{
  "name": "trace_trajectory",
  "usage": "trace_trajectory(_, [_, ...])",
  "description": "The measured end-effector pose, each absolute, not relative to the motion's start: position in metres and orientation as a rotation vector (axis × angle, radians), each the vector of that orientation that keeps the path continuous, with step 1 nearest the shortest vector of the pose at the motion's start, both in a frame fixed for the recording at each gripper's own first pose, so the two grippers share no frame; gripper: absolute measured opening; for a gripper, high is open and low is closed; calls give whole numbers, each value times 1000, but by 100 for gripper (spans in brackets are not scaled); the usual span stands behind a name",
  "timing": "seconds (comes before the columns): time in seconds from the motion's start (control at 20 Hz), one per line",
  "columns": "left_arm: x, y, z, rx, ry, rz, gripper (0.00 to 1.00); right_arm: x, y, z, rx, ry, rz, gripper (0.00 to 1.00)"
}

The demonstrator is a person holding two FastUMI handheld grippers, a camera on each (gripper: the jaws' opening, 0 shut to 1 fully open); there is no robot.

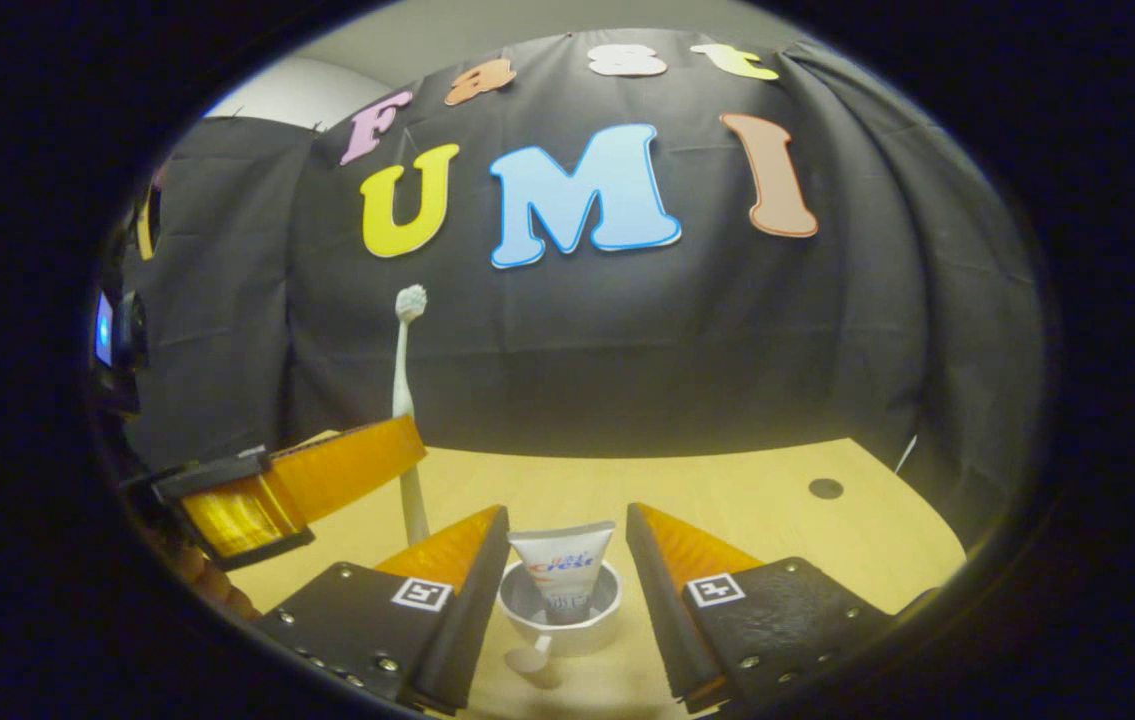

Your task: Put the toothbrush and toothpaste on the desktop into the cup, then pick up the cup and place it on the coaster on the desktop.

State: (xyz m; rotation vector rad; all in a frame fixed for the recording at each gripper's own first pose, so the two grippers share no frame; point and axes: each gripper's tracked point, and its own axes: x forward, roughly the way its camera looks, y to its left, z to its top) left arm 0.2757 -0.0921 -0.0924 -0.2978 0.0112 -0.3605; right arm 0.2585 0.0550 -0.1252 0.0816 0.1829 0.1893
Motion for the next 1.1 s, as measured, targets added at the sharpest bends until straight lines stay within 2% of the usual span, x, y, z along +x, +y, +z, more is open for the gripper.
trace_trajectory(0.05, [278,-92,-92,-304,5,-357,7,255,48,-117,89,169,175,78])
trace_trajectory(0.2, [283,-98,-91,-326,-12,-365,7,240,28,-92,99,128,134,78])
trace_trajectory(0.25, [285,-100,-91,-332,-20,-366,7,236,23,-89,101,122,119,88])
trace_trajectory(0.3, [287,-103,-90,-347,-34,-376,7,230,17,-86,103,120,103,89])
trace_trajectory(0.5, [304,-120,-84,-388,-71,-394,7,204,3,-90,110,164,69,89])
trace_trajectory(0.75, [316,-149,-124,-358,18,-441,7,174,-6,-106,119,247,47,89])
trace_trajectory(1.1, [311,-163,-163,-300,101,-454,7,171,-17,-112,182,284,20,90])
